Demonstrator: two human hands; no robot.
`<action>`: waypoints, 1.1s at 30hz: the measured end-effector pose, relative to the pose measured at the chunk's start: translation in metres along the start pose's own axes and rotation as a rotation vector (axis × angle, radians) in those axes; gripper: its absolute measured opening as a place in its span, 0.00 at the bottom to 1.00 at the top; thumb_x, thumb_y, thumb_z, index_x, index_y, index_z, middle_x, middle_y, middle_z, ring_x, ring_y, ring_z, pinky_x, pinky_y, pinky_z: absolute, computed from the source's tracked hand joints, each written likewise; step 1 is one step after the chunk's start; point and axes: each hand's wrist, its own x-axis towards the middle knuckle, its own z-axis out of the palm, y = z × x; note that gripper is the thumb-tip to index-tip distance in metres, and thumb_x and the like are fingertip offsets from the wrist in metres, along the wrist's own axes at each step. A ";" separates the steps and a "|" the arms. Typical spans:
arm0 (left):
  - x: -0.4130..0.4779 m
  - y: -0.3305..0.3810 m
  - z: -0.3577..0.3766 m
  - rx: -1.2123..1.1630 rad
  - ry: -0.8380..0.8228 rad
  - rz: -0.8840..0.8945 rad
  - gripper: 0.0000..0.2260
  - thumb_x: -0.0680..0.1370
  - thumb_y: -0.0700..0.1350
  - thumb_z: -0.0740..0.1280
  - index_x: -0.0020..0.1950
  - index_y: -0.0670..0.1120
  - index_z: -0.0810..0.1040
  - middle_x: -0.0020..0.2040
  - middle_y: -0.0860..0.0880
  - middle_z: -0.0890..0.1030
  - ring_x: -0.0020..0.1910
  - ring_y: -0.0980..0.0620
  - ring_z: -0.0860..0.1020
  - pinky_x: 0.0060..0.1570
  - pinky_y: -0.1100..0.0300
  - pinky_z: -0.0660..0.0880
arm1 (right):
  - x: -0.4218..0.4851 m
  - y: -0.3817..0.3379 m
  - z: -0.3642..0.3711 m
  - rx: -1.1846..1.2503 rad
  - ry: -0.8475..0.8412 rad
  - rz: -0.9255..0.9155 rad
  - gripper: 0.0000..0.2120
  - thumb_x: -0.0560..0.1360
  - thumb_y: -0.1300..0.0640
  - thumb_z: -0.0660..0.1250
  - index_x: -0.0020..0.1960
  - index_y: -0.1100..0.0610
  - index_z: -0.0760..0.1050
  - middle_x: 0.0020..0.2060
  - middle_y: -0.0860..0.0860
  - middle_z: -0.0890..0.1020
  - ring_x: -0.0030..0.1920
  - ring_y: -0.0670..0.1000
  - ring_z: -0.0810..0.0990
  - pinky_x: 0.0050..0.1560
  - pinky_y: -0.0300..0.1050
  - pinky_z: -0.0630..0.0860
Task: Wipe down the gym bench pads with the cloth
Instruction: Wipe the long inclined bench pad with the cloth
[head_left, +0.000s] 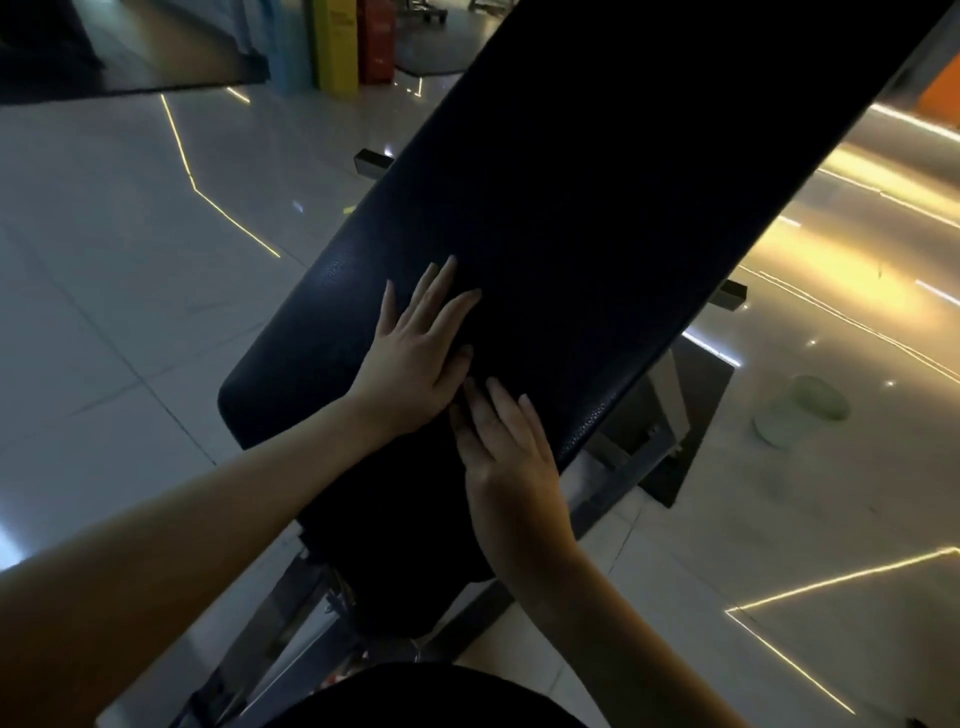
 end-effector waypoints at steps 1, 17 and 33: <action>0.012 0.002 -0.004 0.011 0.000 0.016 0.27 0.80 0.54 0.51 0.78 0.45 0.62 0.81 0.43 0.52 0.80 0.44 0.47 0.76 0.38 0.42 | 0.006 0.006 -0.003 -0.008 0.000 0.002 0.19 0.77 0.59 0.57 0.65 0.61 0.76 0.67 0.58 0.75 0.73 0.56 0.65 0.76 0.53 0.54; 0.161 0.066 -0.033 0.236 -0.102 0.233 0.26 0.85 0.51 0.50 0.81 0.48 0.47 0.81 0.47 0.41 0.80 0.48 0.40 0.75 0.43 0.36 | 0.177 0.138 -0.102 -0.260 0.266 0.497 0.24 0.81 0.62 0.55 0.76 0.60 0.60 0.77 0.58 0.57 0.78 0.58 0.51 0.77 0.54 0.43; 0.288 0.098 -0.021 0.212 -0.005 0.288 0.27 0.83 0.59 0.45 0.81 0.53 0.48 0.82 0.48 0.46 0.80 0.47 0.44 0.76 0.41 0.41 | 0.159 0.143 -0.096 -0.140 0.347 0.509 0.25 0.76 0.59 0.53 0.71 0.65 0.69 0.73 0.62 0.66 0.75 0.63 0.61 0.74 0.56 0.47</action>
